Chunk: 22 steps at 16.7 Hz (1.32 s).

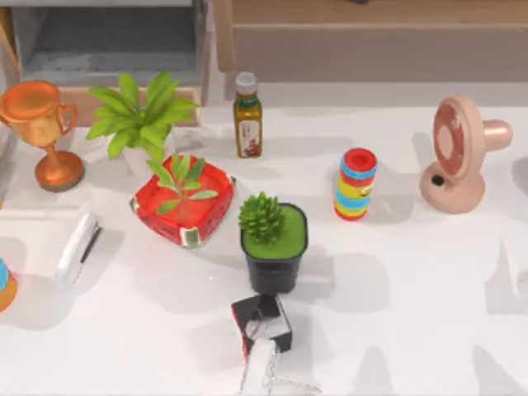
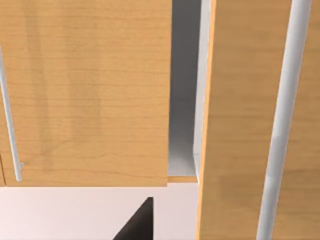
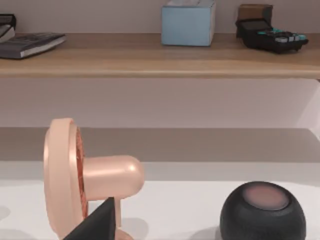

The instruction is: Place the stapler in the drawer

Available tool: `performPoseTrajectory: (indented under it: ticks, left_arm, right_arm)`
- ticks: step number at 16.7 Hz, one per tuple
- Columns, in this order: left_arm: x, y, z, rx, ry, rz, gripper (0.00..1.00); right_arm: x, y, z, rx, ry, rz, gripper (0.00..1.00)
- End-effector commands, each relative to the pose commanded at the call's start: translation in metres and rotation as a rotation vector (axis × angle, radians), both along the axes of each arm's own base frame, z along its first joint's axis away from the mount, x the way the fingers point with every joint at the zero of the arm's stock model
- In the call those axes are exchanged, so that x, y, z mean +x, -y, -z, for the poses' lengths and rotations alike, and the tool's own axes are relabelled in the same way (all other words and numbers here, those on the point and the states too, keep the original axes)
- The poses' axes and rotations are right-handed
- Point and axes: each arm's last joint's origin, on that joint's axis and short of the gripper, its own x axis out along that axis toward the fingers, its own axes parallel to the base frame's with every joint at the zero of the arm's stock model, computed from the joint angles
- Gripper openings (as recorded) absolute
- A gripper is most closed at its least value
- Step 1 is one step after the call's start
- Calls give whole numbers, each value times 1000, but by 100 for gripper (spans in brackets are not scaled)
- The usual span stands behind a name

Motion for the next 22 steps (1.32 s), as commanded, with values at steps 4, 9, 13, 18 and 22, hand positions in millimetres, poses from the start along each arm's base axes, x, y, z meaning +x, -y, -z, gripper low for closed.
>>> performPoseTrajectory:
  ticks: [4,9,13,18,22]
  left_arm:
    - [0,0,0,0,0,0,100]
    - [-1,0,0,2,2,0,100]
    - [-16,0,0,0,0,3,100]
    - [-18,0,1,-2,-2,4,100]
    - [-17,-9,-4,-80,-30,-75,100]
  right_arm:
    - [0,0,0,0,0,0,100]
    - [0,0,0,0,0,0,100]
    - [0,0,0,0,0,0,100]
    - [0,0,0,0,0,0,100]
    - [0,0,0,0,0,0,100]
